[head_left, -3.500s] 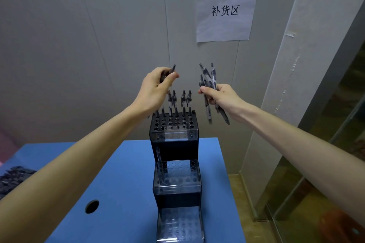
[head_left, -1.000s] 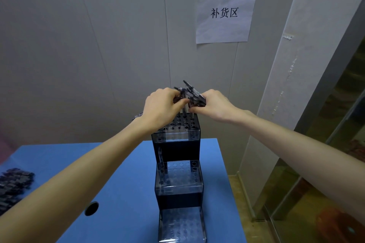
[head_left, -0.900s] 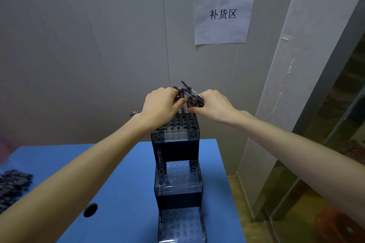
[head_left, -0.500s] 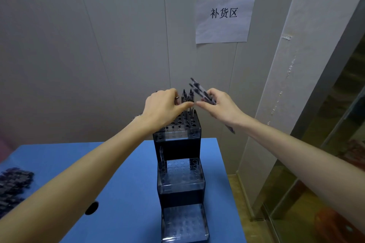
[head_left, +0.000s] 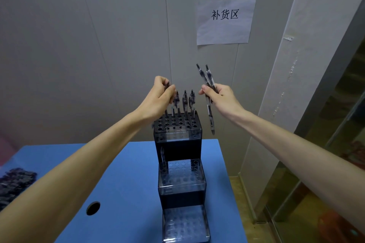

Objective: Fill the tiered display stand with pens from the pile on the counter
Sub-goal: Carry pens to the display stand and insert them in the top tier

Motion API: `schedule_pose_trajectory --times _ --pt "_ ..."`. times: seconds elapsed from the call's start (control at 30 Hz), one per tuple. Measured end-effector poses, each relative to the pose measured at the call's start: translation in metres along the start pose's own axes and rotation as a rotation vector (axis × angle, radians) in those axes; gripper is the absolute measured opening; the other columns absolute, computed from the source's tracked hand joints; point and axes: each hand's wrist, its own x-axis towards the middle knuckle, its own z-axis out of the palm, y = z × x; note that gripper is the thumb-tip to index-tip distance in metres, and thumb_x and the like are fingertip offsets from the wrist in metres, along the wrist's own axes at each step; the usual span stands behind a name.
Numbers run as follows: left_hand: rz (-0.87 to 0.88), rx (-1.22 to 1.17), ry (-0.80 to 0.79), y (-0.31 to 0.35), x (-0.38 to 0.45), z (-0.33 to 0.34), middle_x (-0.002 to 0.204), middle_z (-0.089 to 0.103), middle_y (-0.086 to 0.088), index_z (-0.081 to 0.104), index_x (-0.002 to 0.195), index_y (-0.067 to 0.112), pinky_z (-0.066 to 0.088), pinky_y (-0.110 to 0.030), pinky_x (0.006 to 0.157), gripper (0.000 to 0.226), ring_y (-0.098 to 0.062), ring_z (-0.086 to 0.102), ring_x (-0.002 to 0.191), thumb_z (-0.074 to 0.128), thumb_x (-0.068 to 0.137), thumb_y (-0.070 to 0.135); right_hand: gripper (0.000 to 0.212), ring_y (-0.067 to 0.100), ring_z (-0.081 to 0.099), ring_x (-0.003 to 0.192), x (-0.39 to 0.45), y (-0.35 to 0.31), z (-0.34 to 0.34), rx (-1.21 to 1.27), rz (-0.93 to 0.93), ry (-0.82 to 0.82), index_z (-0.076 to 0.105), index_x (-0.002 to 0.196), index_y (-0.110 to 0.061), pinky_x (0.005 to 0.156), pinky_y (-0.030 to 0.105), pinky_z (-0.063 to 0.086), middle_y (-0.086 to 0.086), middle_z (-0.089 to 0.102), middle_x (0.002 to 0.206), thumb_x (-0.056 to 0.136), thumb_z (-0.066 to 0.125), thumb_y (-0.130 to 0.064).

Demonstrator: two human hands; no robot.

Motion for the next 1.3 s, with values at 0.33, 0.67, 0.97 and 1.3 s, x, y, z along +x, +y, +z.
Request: schedule_pose_trajectory --times 0.33,0.67,0.97,1.3 --pt "0.035 -0.224 0.059 0.014 0.007 0.006 0.102 0.069 -0.003 0.039 0.106 0.016 0.044 -0.022 0.063 0.007 -0.008 0.062 0.081 0.038 0.11 0.011 0.039 0.013 0.042 0.059 0.005 -0.015 0.0 -0.065 -0.161 0.127 0.063 0.084 -0.007 0.059 0.032 0.035 0.005 0.055 0.066 0.098 0.063 -0.043" --pt "0.172 -0.122 0.201 0.004 0.008 0.012 0.103 0.076 -0.002 0.076 0.104 0.019 0.058 -0.03 0.087 0.013 -0.01 0.067 0.088 0.078 0.091 0.02 0.04 0.013 0.038 0.056 0.012 -0.019 -0.009 -0.247 -0.263 0.128 0.063 0.074 -0.009 0.055 0.032 0.031 -0.005 0.049 0.058 0.092 0.072 -0.044" --pt "0.149 -0.124 0.304 -0.001 0.002 0.014 0.099 0.079 -0.001 0.078 0.112 0.01 0.061 -0.032 0.089 0.031 -0.014 0.076 0.093 0.086 0.082 0.016 0.042 0.018 0.042 0.057 0.014 -0.021 -0.004 -0.351 -0.299 0.133 0.054 0.067 -0.017 0.055 0.034 0.033 -0.005 0.049 0.056 0.092 0.069 -0.048" --pt "0.214 -0.009 0.33 -0.001 0.003 0.015 0.097 0.078 0.003 0.078 0.109 0.013 0.062 -0.032 0.087 0.026 -0.01 0.075 0.091 0.084 0.084 0.02 0.042 0.013 0.042 0.054 0.016 -0.025 0.0 -0.411 -0.351 0.119 0.055 0.068 -0.019 0.052 0.032 0.03 -0.007 0.049 0.055 0.093 0.067 -0.051"
